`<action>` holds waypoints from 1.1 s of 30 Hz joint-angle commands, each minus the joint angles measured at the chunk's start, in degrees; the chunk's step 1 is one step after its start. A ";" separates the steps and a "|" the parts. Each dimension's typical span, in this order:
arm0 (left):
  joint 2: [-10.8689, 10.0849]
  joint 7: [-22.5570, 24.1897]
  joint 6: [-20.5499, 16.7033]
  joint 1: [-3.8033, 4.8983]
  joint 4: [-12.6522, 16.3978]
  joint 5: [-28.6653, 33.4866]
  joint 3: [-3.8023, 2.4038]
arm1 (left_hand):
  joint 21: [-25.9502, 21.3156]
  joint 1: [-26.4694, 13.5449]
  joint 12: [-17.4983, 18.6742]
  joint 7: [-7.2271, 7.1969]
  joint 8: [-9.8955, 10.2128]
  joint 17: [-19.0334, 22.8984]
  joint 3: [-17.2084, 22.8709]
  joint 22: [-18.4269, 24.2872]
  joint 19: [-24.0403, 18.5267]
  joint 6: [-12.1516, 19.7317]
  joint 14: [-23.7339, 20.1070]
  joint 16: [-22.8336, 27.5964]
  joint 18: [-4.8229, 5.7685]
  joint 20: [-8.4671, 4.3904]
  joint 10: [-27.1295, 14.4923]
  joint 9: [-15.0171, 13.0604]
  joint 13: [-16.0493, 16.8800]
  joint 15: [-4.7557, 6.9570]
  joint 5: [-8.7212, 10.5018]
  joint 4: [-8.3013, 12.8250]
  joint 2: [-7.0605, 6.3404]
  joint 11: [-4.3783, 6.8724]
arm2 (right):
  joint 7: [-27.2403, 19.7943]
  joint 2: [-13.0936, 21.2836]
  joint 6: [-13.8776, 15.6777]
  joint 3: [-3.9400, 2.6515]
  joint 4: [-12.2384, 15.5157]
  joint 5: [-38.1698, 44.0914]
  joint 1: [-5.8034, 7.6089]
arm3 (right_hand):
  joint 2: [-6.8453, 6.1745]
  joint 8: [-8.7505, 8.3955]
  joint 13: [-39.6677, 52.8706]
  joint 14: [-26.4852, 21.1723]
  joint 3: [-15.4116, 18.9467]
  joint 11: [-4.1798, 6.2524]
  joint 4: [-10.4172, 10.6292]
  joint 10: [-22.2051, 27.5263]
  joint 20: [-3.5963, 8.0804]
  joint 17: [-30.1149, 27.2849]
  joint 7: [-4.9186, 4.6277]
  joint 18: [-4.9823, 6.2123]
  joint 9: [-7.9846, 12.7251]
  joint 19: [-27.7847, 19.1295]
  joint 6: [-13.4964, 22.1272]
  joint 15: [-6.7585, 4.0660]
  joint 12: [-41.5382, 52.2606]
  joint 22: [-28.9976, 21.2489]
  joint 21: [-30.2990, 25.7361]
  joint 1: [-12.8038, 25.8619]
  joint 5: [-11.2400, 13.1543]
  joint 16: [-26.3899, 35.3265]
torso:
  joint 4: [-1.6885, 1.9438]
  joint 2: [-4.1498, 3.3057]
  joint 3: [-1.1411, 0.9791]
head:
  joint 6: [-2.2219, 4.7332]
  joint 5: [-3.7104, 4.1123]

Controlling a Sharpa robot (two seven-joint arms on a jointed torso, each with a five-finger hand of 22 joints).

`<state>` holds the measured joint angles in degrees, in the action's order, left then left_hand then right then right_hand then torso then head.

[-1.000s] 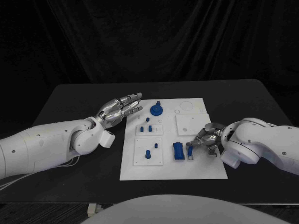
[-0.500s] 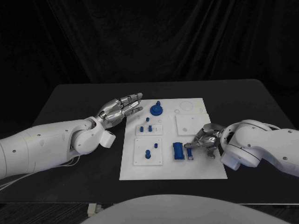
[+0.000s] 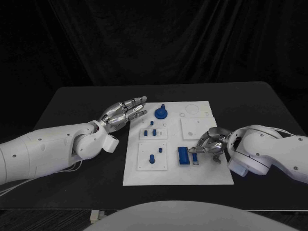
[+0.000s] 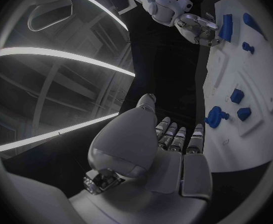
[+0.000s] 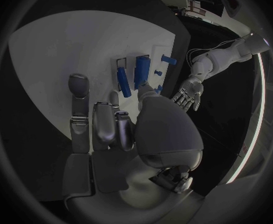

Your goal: Assemble the parts on the task board

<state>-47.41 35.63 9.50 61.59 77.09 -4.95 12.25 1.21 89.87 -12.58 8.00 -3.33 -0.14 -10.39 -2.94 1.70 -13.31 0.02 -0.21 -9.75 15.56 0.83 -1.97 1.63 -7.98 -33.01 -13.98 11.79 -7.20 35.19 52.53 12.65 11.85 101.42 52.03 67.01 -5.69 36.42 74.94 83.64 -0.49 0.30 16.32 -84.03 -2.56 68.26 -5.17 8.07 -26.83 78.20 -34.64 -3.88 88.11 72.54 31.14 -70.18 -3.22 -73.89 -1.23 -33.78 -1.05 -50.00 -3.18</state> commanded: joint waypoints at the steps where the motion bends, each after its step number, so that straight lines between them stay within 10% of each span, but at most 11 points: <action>1: 0.08 0.39 0.79 -0.07 0.08 0.40 -0.06 | 0.21 0.73 -0.10 0.60 -0.27 0.10 0.21 0.08 -0.14 -0.44 0.03 0.15 -0.63 0.25 -0.06 -0.08 0.05 -0.20 -0.23 0.29 0.01 -0.27 | -2.01 0.67 2.49 -0.01 0.85 6.22 -0.17 | -0.53 1.00 12.62 -0.10 0.18 -0.18 0.41 -3.88 0.00 0.35 -0.06 0.85 -0.25 -0.34 0.94 0.21 -0.22 -0.02 -0.36 0.65 0.32 -0.39 | 0.01 0.00 -0.01 | 0.00 0.09; 9: 0.07 0.43 0.69 -0.08 0.14 0.40 -0.06 | 0.22 0.77 -0.11 0.69 -0.36 0.10 0.26 0.06 -0.13 -0.70 0.03 0.15 -0.63 0.24 -0.06 -0.12 0.05 -0.19 -0.27 0.37 0.00 -0.29 | -11.63 3.47 13.27 -0.02 3.28 13.61 -0.17 | 1.15 4.60 14.55 1.19 -0.56 -0.26 0.34 -5.54 -0.05 4.38 0.03 0.05 -0.79 1.23 0.78 0.26 1.48 2.33 5.36 2.68 -0.31 -3.78 | 0.00 0.01 -0.01 | 0.00 -0.08; 14: -0.12 0.68 0.36 -0.08 0.29 0.40 -0.06 | 0.23 0.81 -0.22 0.74 -0.44 0.09 0.30 0.03 -0.12 -0.90 0.05 0.13 -0.63 0.24 -0.05 -0.15 0.07 -0.19 -0.30 0.44 -0.01 -0.31 | -18.48 5.46 18.60 -0.01 4.76 17.01 -0.17 | 2.88 5.91 15.06 2.33 -2.60 -0.03 -0.29 -5.97 0.24 8.07 0.35 -0.71 1.02 2.70 -1.01 -0.01 1.89 5.27 11.42 -2.29 -15.35 -6.86 | -0.04 0.02 -0.02 | 0.00 -0.23; 19: -0.33 0.90 0.17 -0.08 0.43 0.40 -0.06 | 0.28 0.85 -0.51 0.75 -0.55 0.06 0.34 -0.04 -0.06 -1.16 0.08 0.09 -0.65 0.23 0.01 -0.18 0.11 -0.19 -0.36 0.58 -0.09 -0.38 | -25.57 6.90 18.59 0.00 5.19 18.58 -0.54 | 4.29 0.46 15.06 3.34 -6.33 -0.77 0.21 -5.97 -0.05 11.61 -0.24 -1.51 6.48 3.58 -3.36 0.51 1.89 7.67 16.67 -6.24 -28.84 -9.49 | 0.00 0.00 -0.01 | 0.00 -0.29; 21: -0.38 0.93 0.12 -0.08 0.45 0.40 -0.06 | 0.28 0.85 -0.51 0.75 -0.55 0.06 0.34 -0.04 -0.06 -1.16 0.08 0.09 -0.65 0.23 0.01 -0.18 0.11 -0.19 -0.36 0.58 -0.09 -0.38 | -27.15 7.09 17.69 0.00 5.00 18.83 -0.87 | 5.44 -5.22 15.06 3.39 -8.54 -1.59 0.45 -5.97 -0.48 12.06 -0.66 -1.61 11.29 3.63 -6.61 1.02 1.89 8.71 17.79 -5.62 -28.51 -9.91 | 0.00 -0.01 -0.01 | 0.00 -0.33; 24: -0.43 0.96 0.09 -0.08 0.47 0.40 -0.06 | 0.29 0.87 -0.56 0.75 -0.59 0.06 0.36 -0.06 -0.05 -1.25 0.09 0.08 -0.66 0.23 0.04 -0.19 0.12 -0.18 -0.38 0.63 -0.12 -0.42 | -28.59 7.07 16.17 0.00 4.46 19.05 -1.47 | 6.17 -8.82 15.06 3.53 -10.86 -1.04 0.24 -5.97 -0.45 12.49 -0.14 -1.63 14.41 3.76 -12.53 0.70 1.89 9.03 18.86 -5.82 -30.70 -10.25 | 0.00 0.02 0.00 | 0.00 -0.33; 29: -0.51 0.93 0.09 -0.08 0.49 0.40 -0.06 | 0.29 0.87 -0.56 0.75 -0.59 0.06 0.36 -0.06 -0.05 -1.25 0.09 0.08 -0.66 0.23 0.04 -0.19 0.12 -0.18 -0.38 0.63 -0.12 -0.42 | -29.13 6.80 14.25 0.00 3.45 19.27 -2.85 | 5.46 -12.35 15.06 4.90 -14.62 -0.79 -0.36 -5.97 -0.10 16.25 0.06 -2.98 16.86 5.88 -16.73 0.43 1.89 10.84 27.87 -7.81 -40.58 -12.84 | 0.00 0.02 -0.01 | 0.00 -0.48; 30: -0.52 0.92 0.11 -0.08 0.49 0.40 -0.06 | 0.29 0.87 -0.56 0.75 -0.59 0.06 0.36 -0.06 -0.05 -1.25 0.09 0.08 -0.66 0.23 0.04 -0.19 0.12 -0.18 -0.38 0.63 -0.12 -0.42 | -29.06 6.74 14.04 0.00 3.25 19.29 -3.11 | 4.33 -13.18 15.06 5.17 -15.76 -0.74 -0.67 -5.97 0.09 17.06 -0.02 -3.38 17.35 6.50 -17.20 0.40 1.89 11.38 30.74 -8.22 -46.11 -13.40 | 0.00 0.02 -0.01 | 0.00 -0.44; 33: -0.55 0.90 0.16 -0.08 0.50 0.40 -0.06 | 0.29 0.89 -0.59 0.76 -0.62 0.06 0.38 -0.05 -0.05 -1.29 0.09 0.08 -0.66 0.22 0.05 -0.20 0.12 -0.18 -0.39 0.68 -0.14 -0.44 | -28.56 6.58 13.57 0.00 2.71 19.34 -3.80 | 3.20 -14.41 15.06 5.51 -16.43 -0.78 -0.34 -5.97 0.05 18.24 -0.10 -3.81 18.03 7.03 -17.80 0.41 1.89 11.86 33.62 -7.44 -48.36 -14.15 | -0.06 0.04 0.00 | 0.00 -0.37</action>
<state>-47.97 35.57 9.51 61.58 77.43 -4.95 12.25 1.21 90.09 -12.81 7.98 -3.67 -0.10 -10.00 -2.95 1.70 -14.15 0.02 -0.21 -9.75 15.55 0.83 -2.10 1.68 -7.98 -33.00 -13.59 11.56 -7.20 8.04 59.15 27.52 11.88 104.29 70.11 63.48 -1.95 22.25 74.92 84.00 -16.81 -0.95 15.96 -84.03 -2.53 74.94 -5.12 4.88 -8.90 83.75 -52.06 -3.10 89.86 74.94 64.15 -77.84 -51.24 -87.87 -1.24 -33.76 -1.07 -50.00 -3.64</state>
